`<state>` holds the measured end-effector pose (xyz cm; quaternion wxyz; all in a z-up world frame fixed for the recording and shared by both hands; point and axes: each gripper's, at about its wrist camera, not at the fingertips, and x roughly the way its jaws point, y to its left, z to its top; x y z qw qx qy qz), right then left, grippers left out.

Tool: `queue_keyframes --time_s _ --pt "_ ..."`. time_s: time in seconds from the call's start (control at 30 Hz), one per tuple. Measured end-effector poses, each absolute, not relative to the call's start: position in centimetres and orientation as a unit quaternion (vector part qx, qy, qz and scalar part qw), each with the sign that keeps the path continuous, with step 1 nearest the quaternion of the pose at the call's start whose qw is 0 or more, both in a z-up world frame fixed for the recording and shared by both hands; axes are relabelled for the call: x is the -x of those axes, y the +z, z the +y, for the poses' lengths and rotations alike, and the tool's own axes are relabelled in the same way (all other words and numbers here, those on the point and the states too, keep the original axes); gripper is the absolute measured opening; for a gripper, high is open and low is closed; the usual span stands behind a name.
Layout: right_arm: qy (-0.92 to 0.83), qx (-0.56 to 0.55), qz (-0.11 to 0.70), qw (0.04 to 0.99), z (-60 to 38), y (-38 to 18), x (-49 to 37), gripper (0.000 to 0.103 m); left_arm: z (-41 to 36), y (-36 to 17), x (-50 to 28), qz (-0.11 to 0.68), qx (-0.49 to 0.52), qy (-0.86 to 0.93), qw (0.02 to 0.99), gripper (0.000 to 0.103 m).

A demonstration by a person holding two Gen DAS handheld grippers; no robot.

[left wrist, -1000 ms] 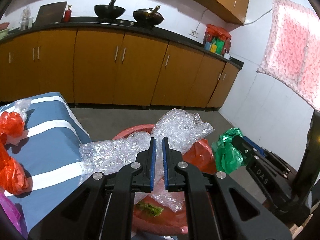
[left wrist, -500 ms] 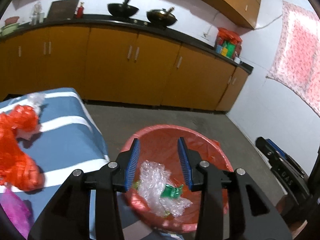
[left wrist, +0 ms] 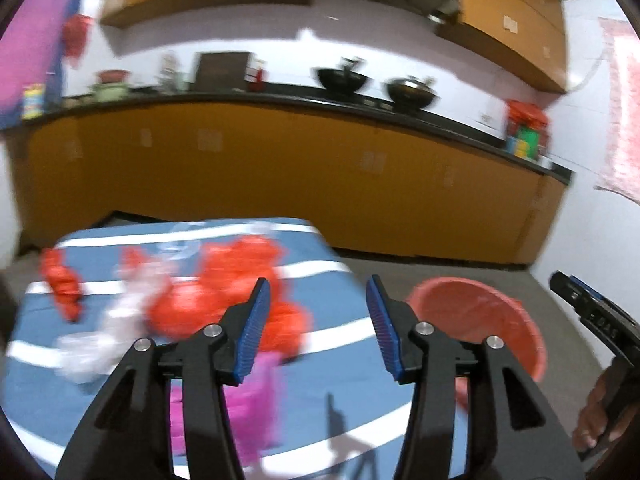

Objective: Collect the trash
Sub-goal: 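Move both open tools back over the table of bags, then grasp the pink plastic bag with the right tool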

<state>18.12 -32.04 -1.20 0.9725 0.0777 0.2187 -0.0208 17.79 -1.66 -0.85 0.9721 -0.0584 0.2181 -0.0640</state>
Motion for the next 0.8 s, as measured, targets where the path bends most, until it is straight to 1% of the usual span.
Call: queue_keyframes --time_s 0.07,0.2,0.37,0.47,0.6,0.8 --pt "0.009 -0.07 0.229 0.971 -29.3 -1.6 -18.2 0.045 1.7 -1.2 -16.5 0.212 0.058 -0.021 0.975 0.054" --pt "0.075 -0.051 0.25 0.964 -22.5 -2.9 -17.7 0.045 7.7 -2.1 -15.0 0.214 0.062 0.053 0.974 0.055" --pt "0.136 -0.027 0.266 0.954 -15.6 -4.2 -17.5 0.045 13.3 -3.1 -13.7 0.213 0.069 0.117 0.968 0.059" --pt "0.156 -0.021 0.28 0.947 -12.8 -5.2 -17.4 0.049 15.9 -3.8 -13.4 0.215 0.074 0.138 0.964 0.062" --pt "0.184 -0.01 0.291 0.939 -9.6 -6.3 -17.1 0.055 18.3 -4.9 -13.3 0.225 0.08 0.152 0.959 0.063" --pt "0.202 0.022 0.307 0.93 -6.4 -7.7 -17.7 0.056 19.3 -5.7 -14.4 0.23 0.076 0.145 0.959 0.068"
